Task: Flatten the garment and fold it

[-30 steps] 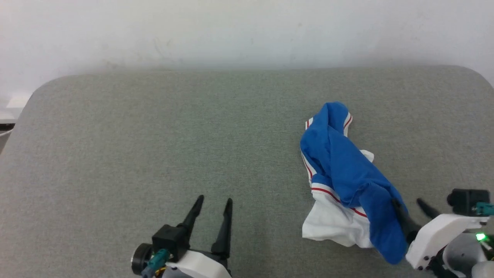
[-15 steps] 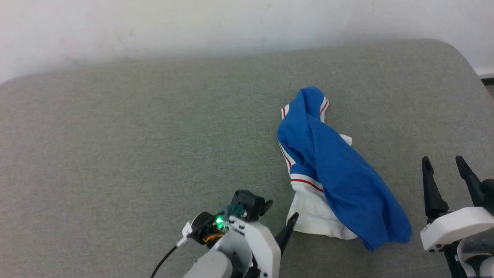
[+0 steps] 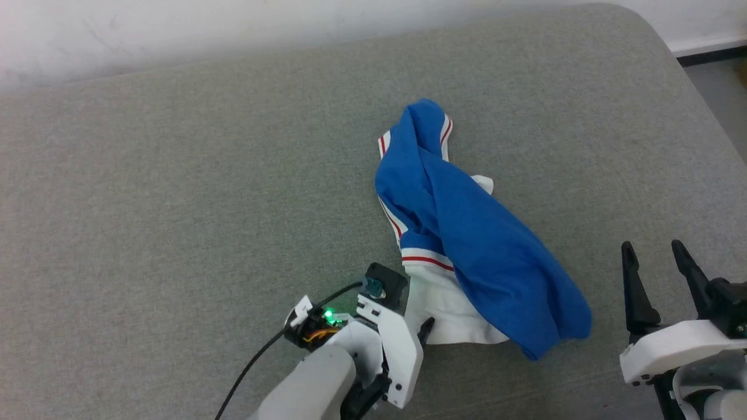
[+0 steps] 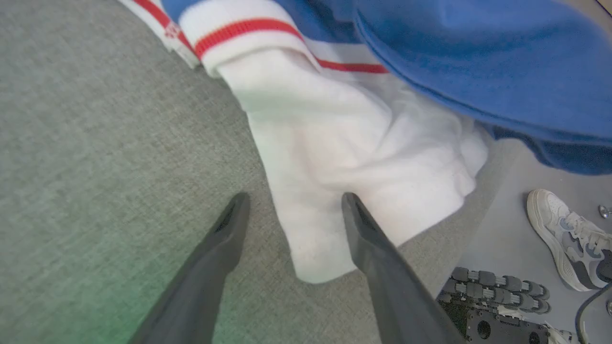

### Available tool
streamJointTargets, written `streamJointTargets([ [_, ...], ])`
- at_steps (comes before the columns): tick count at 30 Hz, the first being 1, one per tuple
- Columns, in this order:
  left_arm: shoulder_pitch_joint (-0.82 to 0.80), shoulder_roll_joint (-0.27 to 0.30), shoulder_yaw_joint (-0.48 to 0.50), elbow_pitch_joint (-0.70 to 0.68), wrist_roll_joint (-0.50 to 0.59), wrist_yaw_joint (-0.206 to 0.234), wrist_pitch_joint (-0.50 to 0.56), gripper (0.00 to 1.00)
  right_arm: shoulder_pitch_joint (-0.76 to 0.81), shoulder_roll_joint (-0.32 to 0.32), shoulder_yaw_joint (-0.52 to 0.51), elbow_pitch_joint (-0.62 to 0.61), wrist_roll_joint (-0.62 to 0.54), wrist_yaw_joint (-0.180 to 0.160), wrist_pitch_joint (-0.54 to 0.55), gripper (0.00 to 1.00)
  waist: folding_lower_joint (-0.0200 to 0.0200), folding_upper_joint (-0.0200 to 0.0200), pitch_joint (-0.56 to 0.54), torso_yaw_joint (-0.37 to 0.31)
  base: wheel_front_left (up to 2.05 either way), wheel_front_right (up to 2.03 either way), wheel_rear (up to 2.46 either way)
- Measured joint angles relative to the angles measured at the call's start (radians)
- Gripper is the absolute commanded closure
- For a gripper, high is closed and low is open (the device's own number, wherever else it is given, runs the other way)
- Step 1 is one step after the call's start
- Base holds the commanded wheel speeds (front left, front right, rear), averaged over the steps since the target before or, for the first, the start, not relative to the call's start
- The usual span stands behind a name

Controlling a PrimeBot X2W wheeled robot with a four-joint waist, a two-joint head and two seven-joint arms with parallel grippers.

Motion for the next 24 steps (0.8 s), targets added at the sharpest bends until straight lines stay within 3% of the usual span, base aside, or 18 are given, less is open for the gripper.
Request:
streamJointTargets([
  [1,-0.01,-0.001,-0.005,0.011,-0.005,-0.009,0.009,0.78,0.0,0.0,-0.001,0.004,-0.002,0.0,-0.005,0.0,0.0,0.0,0.005,-0.003,0.0,0.0,0.0],
  [2,-0.02,-0.002,-0.007,0.02,-0.005,-0.017,0.014,1.0,0.0,0.0,-0.002,0.008,-0.004,0.0,-0.006,0.0,0.0,0.0,0.008,-0.004,0.0,0.0,0.0],
  [9,-0.021,0.013,0.046,0.025,-0.059,-0.02,-0.038,1.0,-0.008,0.003,0.001,0.023,-0.02,0.0,-0.007,0.0,0.0001,0.0,-0.012,0.019,0.0,0.0,0.0],
  [19,0.076,0.24,0.32,-0.246,-0.128,0.158,-0.202,1.0,0.021,0.004,0.003,0.023,-0.028,0.0,0.015,0.0,0.0,0.0,-0.087,0.117,0.0,0.0,0.0],
  [24,0.148,0.306,0.445,-0.349,-0.156,0.241,-0.254,1.0,0.027,0.004,0.031,0.037,-0.027,0.0,0.033,0.0,0.0,0.0,-0.109,0.17,0.0,0.0,0.0],
])
